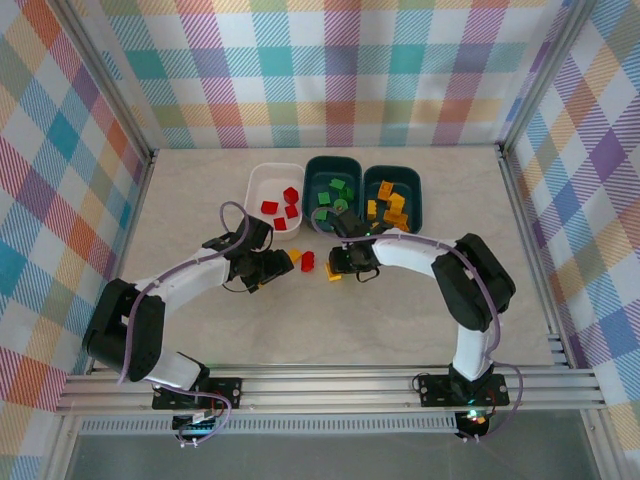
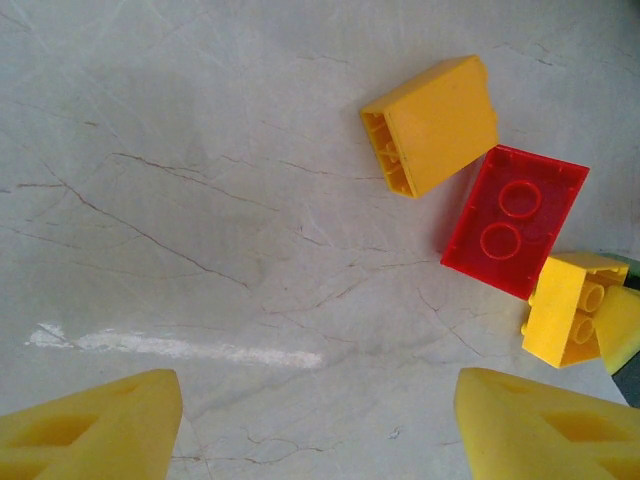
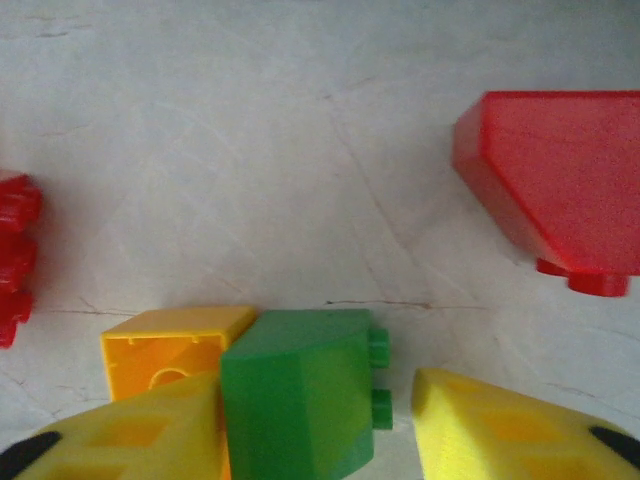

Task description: Sort the legos into containers by color

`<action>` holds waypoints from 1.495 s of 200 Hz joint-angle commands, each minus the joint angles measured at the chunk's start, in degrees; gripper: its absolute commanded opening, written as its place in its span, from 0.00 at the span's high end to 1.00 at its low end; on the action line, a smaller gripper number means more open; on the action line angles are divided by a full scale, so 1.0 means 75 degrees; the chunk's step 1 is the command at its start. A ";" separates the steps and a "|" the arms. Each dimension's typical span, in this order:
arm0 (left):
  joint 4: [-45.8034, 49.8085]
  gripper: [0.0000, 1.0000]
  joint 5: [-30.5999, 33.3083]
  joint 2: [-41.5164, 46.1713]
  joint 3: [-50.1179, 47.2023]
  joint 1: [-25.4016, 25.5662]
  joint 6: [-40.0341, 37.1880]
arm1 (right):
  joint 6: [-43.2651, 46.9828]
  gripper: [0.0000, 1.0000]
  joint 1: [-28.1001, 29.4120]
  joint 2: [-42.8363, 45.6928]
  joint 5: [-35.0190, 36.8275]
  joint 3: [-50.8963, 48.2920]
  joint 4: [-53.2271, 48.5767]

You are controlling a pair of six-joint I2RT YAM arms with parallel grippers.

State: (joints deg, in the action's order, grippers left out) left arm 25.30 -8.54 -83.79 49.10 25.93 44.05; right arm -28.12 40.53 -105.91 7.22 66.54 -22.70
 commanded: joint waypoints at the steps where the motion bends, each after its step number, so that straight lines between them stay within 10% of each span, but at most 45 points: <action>1: -0.0003 0.28 -0.0101 -0.0019 0.0076 -0.0083 -0.0020 | -0.0031 0.46 -0.0121 0.0289 -0.0357 -0.0095 0.0003; 139: -0.0155 0.28 -0.0195 -0.0132 0.0052 -0.0083 0.0020 | -0.0219 0.43 -0.0807 0.0660 -0.1747 -0.0742 0.0759; 299: -0.0243 0.28 -0.0246 -0.0256 0.0100 -0.0061 0.0085 | 0.0022 0.52 -0.0509 -0.0094 0.0582 -0.0016 -0.0315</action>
State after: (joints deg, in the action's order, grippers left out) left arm 23.59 -9.67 -85.27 49.10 25.93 44.10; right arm -29.28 35.03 -104.47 6.79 63.44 -22.39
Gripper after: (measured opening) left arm 0.723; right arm 0.474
